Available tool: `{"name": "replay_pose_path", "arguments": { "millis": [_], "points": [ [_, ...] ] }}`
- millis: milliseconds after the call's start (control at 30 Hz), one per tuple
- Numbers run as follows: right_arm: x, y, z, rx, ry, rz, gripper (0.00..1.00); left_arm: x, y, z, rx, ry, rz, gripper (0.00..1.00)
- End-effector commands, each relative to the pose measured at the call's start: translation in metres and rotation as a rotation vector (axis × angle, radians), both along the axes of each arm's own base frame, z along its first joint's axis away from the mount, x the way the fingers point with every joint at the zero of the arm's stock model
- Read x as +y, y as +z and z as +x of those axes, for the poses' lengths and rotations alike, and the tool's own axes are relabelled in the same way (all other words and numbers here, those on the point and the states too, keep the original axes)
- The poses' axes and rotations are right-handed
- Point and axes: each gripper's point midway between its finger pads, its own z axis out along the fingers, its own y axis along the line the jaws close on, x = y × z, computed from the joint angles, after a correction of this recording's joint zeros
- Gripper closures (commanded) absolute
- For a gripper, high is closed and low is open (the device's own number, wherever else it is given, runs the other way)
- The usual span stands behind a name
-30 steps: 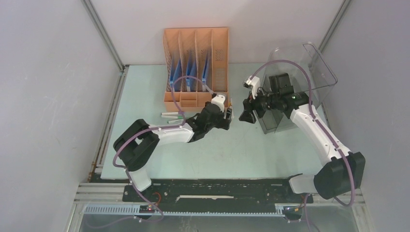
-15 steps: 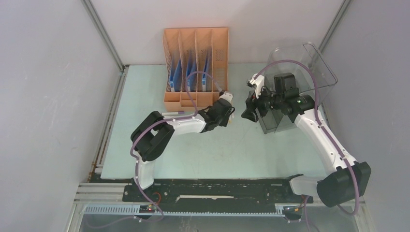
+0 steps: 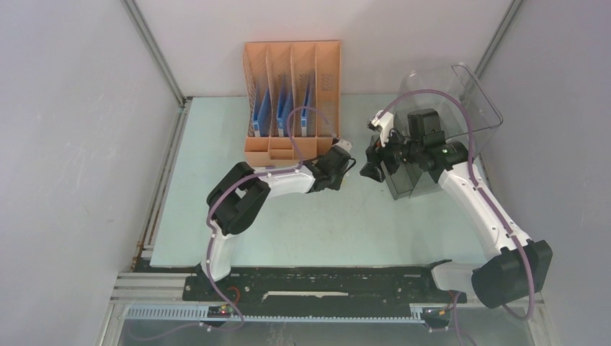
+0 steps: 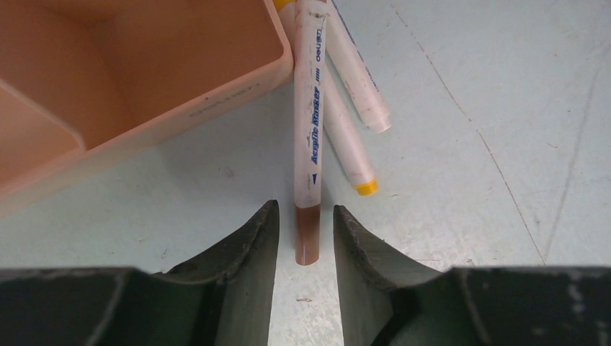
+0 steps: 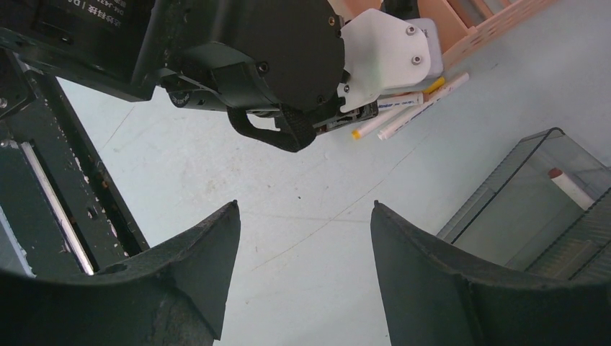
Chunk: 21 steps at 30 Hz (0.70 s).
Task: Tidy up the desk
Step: Pick up the stationery from the center of the board.
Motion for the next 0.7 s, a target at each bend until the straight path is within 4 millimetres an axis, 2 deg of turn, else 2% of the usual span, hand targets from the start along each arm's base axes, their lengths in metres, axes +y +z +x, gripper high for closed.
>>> {"name": "replay_pose_path", "arguments": {
  "millis": [0,167,300,400,567,667],
  "points": [
    [0.000,0.001,0.004,-0.025,0.007,-0.002,0.26,-0.004,0.002,0.005,0.009,-0.019,0.001,0.60],
    [-0.001,0.000,0.005,-0.024,0.007,-0.004,0.26,-0.006,-0.002,0.006,0.024,-0.024,0.004,0.61],
    [0.000,0.000,0.004,-0.021,0.010,-0.005,0.26,-0.005,-0.003,0.006,0.027,-0.021,0.006,0.68],
    [0.000,0.000,0.004,-0.021,0.011,-0.005,0.26,-0.004,-0.003,0.005,0.034,-0.018,0.007,0.77],
    [0.000,0.000,0.004,-0.024,0.013,-0.004,0.26,-0.002,0.003,-0.001,0.040,-0.022,-0.007,0.99],
    [0.000,0.000,0.004,-0.022,0.013,-0.005,0.26,0.000,0.009,-0.006,0.029,-0.036,-0.013,1.00]
  ]
}}
